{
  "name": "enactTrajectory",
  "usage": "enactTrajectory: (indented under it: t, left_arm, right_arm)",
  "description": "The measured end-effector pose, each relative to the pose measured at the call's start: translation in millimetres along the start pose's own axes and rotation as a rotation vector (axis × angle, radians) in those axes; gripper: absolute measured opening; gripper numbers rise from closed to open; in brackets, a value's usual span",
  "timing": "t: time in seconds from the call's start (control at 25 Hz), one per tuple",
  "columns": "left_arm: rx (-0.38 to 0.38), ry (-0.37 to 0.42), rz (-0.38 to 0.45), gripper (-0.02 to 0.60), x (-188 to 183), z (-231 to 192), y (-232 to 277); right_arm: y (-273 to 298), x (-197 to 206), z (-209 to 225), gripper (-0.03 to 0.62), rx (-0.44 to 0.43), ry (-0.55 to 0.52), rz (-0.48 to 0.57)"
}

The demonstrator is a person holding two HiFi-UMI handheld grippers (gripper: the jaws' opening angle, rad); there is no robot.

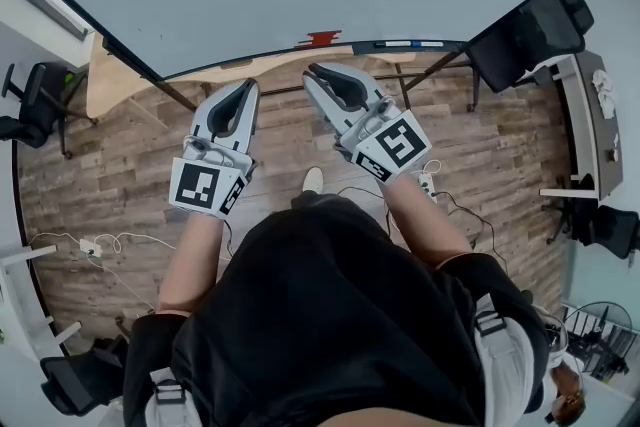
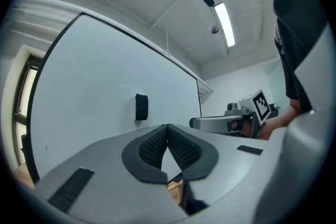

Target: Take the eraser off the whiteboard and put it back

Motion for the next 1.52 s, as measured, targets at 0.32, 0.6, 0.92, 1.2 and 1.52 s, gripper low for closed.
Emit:
enactTrajectory:
  t: [0.32, 0.6, 0.92, 1.2, 1.52]
  left_arm:
    - [-0.034, 0.028, 0.006, -0.005, -3.5, -16.2, 50.6]
    - [-0.08, 0.041, 0.017, -0.005, -6.4, -26.3, 74.0]
    - [-0.043, 0.036, 0.014, -0.005, -1.4, -66.5, 87.2]
    - [0.04, 0.037, 0.016, -0.005, -2.2, -105.2, 102.5]
    - [0.129, 0.026, 0.027, -0.005, -3.0, -139.0, 114.9]
  right_arm:
    - [20.6, -2.7, 54.6, 0.046, -0.029, 0.006, 0.015]
    - [33.5, -0.6, 80.5, 0.046, -0.065, -0.002, 0.011]
    - [72.9, -0.6, 91.0, 0.05, -0.009, -0.006, 0.006]
    - [96.4, -5.7, 94.1, 0.069, 0.138, -0.03, -0.009]
    - [123.7, -15.7, 99.2, 0.215, 0.312, -0.064, -0.026]
Point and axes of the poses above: the fingertips, and each gripper's own axes: y forward along the fingers, z to its right, x out of its underside, the point moved 10 cm from there along -y, backward along the fingers, and after that the axes turned 1 degree about x, right-handed, at the moved point
